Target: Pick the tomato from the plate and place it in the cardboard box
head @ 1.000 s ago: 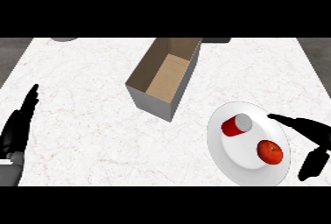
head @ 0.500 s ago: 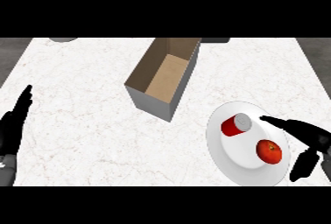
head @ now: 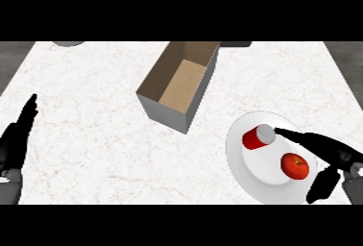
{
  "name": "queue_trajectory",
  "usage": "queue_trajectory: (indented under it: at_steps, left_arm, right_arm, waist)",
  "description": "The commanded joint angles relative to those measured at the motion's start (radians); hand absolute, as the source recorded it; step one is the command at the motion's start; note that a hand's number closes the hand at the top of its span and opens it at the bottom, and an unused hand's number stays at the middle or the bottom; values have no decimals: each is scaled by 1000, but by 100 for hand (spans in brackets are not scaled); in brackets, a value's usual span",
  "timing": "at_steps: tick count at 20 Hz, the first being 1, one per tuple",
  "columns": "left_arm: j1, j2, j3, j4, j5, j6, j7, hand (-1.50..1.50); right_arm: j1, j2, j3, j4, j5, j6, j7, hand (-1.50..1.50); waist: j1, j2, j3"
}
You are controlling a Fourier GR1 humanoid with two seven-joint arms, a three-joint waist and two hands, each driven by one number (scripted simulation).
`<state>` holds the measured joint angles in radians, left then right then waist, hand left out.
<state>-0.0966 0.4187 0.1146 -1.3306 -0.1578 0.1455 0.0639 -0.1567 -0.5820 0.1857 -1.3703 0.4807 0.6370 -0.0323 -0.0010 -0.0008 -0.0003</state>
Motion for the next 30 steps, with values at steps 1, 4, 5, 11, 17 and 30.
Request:
queue_trajectory:
  at_steps: [1, 4, 5, 11, 17, 30]
  left_arm:
    - [45, -20, 4, -84, -30, -12, 38, 0]
    - [19, -28, 0, -88, -39, -3, 88, 0]
    - [43, -19, 31, -38, -17, -29, -8, 0]
    - [-17, -52, 33, 49, -61, -24, -33, 0]
    - [41, -25, 68, -20, -34, -66, -31, 0]
    - [-20, -76, 25, 7, -69, -55, -62, 0]
  right_arm:
    - [21, -14, -49, 19, 34, 41, -77, -150]
    - [11, 51, 22, -58, 84, 63, 106, -150]
    - [59, 42, 8, -120, 75, 86, 128, -150]
    - [-9, 141, 17, 11, 169, 61, 157, -150]
    - [5, 112, 19, 153, 324, -224, -50, 150]
    - [-474, 84, -80, 539, 391, -453, -401, 150]
  waist:
    - [3, 0, 0]
    - [2, 0, 0]
    - [-1, -1, 0]
    - [1, 1, 0]
    - [8, 1, 1]
    - [72, 20, 4]
